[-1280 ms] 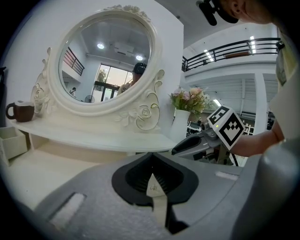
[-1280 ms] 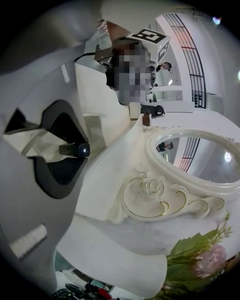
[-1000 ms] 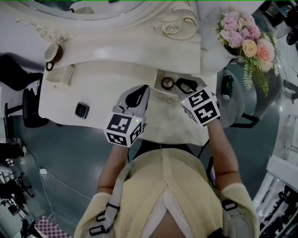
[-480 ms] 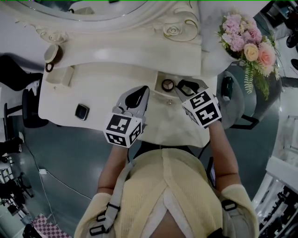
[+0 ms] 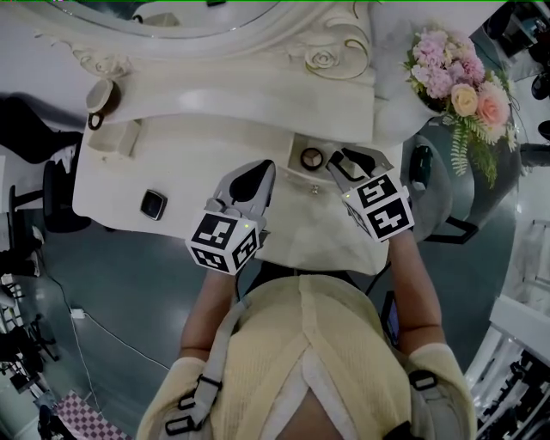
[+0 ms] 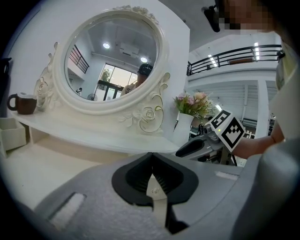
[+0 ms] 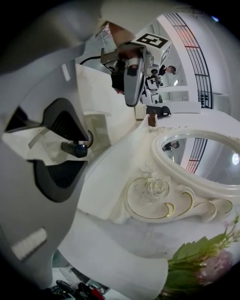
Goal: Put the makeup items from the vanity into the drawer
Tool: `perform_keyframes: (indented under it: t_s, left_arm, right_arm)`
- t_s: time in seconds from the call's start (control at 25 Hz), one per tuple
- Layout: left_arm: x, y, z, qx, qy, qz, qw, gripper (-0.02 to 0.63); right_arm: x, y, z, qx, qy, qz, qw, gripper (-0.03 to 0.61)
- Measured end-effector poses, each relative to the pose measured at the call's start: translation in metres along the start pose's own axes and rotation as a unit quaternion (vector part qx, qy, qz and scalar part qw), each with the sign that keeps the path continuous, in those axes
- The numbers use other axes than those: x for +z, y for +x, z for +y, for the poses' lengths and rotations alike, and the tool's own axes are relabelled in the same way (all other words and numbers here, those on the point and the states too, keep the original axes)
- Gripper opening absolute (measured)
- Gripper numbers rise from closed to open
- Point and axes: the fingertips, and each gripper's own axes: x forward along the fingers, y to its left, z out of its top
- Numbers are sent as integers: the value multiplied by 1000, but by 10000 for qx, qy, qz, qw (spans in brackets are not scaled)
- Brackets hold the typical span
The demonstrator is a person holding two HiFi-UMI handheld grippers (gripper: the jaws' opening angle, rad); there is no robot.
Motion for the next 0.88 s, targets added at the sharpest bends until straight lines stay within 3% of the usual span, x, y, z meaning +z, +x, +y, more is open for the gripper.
perform_keyframes:
  t_s: [0.48, 0.88]
  left_arm:
    - [-1, -17, 3, 384, -239, -37, 9990, 0]
    - [-1, -49, 22, 1341, -196, -154, 9907, 1]
  right_arm:
    - [26, -25, 12, 405, -197, -601, 9972, 137]
    - [60, -40, 48, 1163, -462, -1151, 9854, 143]
